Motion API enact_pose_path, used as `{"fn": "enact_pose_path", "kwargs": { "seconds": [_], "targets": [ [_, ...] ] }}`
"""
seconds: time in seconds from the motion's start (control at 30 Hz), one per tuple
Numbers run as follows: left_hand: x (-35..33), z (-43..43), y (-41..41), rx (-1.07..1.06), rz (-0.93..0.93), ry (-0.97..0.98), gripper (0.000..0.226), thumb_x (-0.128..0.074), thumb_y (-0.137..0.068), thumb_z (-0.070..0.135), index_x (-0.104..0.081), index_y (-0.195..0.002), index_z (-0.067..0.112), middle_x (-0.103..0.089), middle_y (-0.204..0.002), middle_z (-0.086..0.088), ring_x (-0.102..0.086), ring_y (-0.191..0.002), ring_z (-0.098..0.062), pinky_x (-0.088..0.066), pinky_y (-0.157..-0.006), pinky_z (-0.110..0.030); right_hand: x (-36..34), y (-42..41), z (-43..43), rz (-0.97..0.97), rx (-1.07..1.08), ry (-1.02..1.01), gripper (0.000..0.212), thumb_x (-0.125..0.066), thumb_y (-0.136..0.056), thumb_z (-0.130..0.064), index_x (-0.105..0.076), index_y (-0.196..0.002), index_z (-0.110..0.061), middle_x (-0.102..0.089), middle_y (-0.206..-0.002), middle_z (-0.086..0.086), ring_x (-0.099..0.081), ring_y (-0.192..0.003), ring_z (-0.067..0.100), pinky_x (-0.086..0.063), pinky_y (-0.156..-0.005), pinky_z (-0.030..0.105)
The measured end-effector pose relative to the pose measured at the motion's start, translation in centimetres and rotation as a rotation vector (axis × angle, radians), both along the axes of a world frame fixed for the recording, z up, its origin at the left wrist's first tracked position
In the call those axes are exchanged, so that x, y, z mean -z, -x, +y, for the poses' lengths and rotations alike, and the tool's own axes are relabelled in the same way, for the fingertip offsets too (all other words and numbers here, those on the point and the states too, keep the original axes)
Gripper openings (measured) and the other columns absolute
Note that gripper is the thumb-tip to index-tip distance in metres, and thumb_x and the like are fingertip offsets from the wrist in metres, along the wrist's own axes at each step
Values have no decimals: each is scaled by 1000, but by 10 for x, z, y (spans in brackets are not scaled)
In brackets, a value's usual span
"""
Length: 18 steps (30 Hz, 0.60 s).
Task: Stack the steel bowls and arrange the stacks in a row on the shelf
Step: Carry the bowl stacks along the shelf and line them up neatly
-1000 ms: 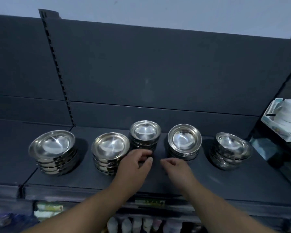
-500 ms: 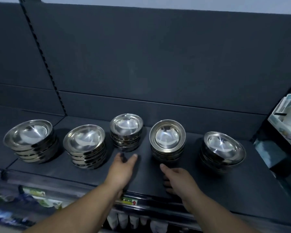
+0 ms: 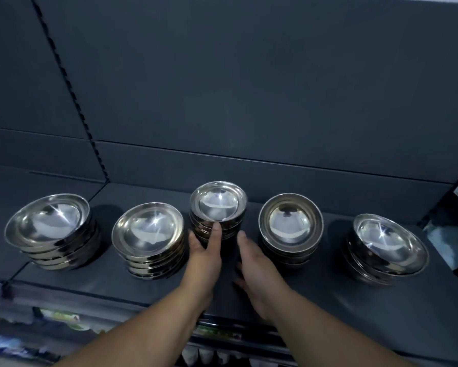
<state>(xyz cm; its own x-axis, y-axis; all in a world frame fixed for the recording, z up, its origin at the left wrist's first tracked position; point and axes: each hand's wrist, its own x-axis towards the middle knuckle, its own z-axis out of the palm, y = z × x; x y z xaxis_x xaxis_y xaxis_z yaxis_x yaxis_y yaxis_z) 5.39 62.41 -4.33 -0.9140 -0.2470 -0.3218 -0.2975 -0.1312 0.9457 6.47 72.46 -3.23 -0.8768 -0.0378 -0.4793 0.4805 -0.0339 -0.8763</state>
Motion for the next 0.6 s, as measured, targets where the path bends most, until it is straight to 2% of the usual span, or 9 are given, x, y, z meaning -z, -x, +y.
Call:
{"fn": "enact_pose_path", "kwargs": {
  "seconds": [0.07,0.13,0.2,0.27,0.33,0.43,0.5,0.6],
  "targets": [
    [3,-1,-3,48,42,122,82,-46,-90,56,-5,-154,24,-15,-161,-1,-20,-147,-18,-19,-116,-33,-4,13,-7,35,-3,0,114,-46,-55,-87,-19,-154,-38,-27,-160,-12,-29,-145,14,-29,-118,46],
    [6,-3,-6,88,36,227,83,-46,-92,53,1,-154,22,-5,-162,-2,-11,-148,-16,-12,-117,-29,-7,26,-13,52,5,28,115,-48,-53,-86,-16,-154,-40,-28,-160,-12,-31,-144,13,-29,-118,46],
    [8,-3,-8,131,46,286,83,-47,-94,48,4,-154,20,-1,-163,-2,-6,-149,-14,-8,-115,-24,-9,36,-15,64,21,62,103,-51,-61,-83,-23,-151,-42,-41,-154,-10,-42,-138,14,-34,-116,45],
    [10,-4,-10,163,71,325,83,-48,-94,44,4,-153,18,0,-163,-2,-3,-149,-13,-5,-116,-24,-12,39,-17,82,50,98,73,-52,-82,-69,-36,-147,-39,-58,-139,-7,-57,-124,14,-43,-110,42],
    [13,-5,-13,188,96,334,85,-52,-94,41,4,-153,18,-4,-163,-2,-6,-149,-14,-8,-121,-29,-16,40,-16,84,69,101,50,-50,-95,-53,-45,-141,-35,-67,-125,-7,-64,-113,13,-49,-105,40],
    [15,-7,-18,220,97,293,95,-55,-84,51,4,-153,26,-13,-162,1,-18,-147,-13,-19,-120,-38,-18,35,-15,92,85,85,43,-51,-97,-43,-48,-138,-30,-69,-120,-5,-66,-109,12,-49,-104,40],
    [16,-9,-23,243,81,273,100,-56,-78,54,4,-153,29,-15,-161,5,-22,-146,-11,-23,-119,-39,-18,29,-13,85,97,83,44,-52,-97,-41,-48,-138,-28,-69,-121,-4,-66,-109,12,-49,-104,39],
    [19,-13,-34,260,89,230,91,-62,-86,41,-2,-153,29,-24,-157,8,-32,-140,-7,-28,-117,-33,-12,17,-9,58,98,88,49,-54,-94,-43,-45,-140,-29,-67,-125,-4,-63,-115,13,-46,-107,40]
  ]
}}
